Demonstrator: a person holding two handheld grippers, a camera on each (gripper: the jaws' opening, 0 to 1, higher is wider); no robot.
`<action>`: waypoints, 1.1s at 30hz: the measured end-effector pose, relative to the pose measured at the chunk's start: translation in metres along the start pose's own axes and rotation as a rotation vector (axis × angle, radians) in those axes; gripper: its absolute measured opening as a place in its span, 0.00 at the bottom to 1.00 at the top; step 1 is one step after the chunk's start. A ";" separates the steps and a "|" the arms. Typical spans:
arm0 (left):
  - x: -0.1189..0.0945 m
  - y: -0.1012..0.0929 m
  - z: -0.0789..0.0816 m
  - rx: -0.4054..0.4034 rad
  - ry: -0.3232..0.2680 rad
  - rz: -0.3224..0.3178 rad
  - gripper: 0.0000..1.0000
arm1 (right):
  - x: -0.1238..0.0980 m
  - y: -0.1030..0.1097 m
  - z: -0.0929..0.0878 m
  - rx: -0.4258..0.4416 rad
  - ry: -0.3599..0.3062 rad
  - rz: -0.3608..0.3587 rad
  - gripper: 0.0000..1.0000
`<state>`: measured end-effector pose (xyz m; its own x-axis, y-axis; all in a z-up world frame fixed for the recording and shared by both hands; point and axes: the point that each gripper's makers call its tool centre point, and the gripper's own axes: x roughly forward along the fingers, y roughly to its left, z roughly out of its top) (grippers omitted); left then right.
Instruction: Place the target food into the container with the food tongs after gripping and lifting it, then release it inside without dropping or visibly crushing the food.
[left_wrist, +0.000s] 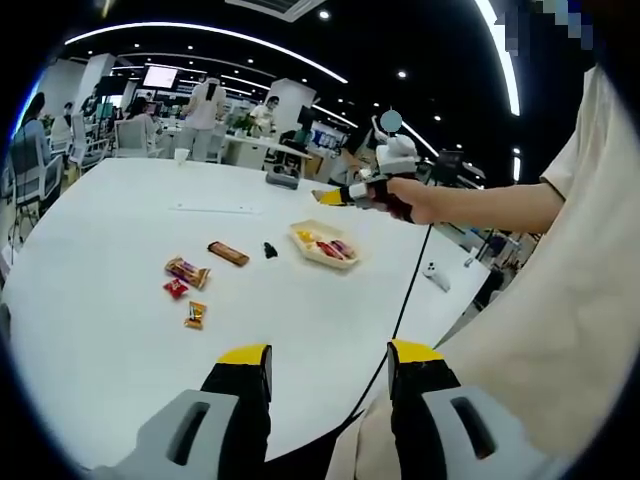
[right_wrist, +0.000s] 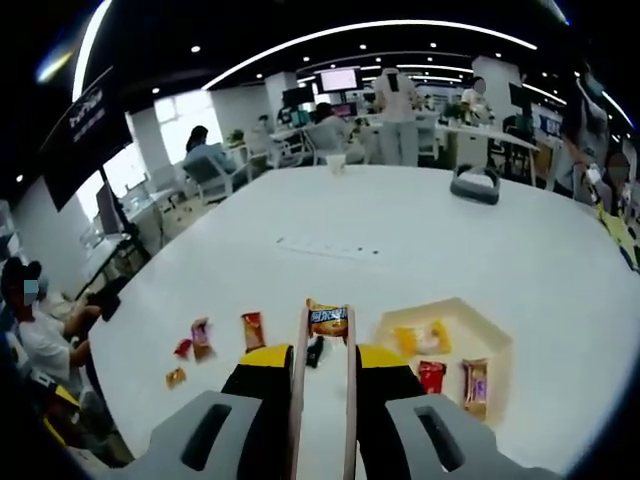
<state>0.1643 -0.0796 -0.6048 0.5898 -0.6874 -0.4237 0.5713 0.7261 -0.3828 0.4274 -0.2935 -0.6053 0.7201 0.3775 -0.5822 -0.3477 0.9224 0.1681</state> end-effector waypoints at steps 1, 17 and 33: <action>0.000 0.000 0.000 0.000 0.001 0.000 0.45 | 0.000 -0.002 0.001 0.003 -0.002 -0.004 0.23; 0.001 0.000 0.001 0.004 0.001 0.001 0.46 | -0.004 -0.021 0.001 0.023 -0.006 -0.036 0.23; 0.004 -0.001 0.002 0.005 0.002 -0.006 0.47 | -0.012 -0.044 0.003 0.051 -0.019 -0.072 0.23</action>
<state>0.1668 -0.0829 -0.6046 0.5849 -0.6920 -0.4230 0.5782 0.7215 -0.3810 0.4362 -0.3380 -0.6031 0.7539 0.3110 -0.5788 -0.2636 0.9500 0.1671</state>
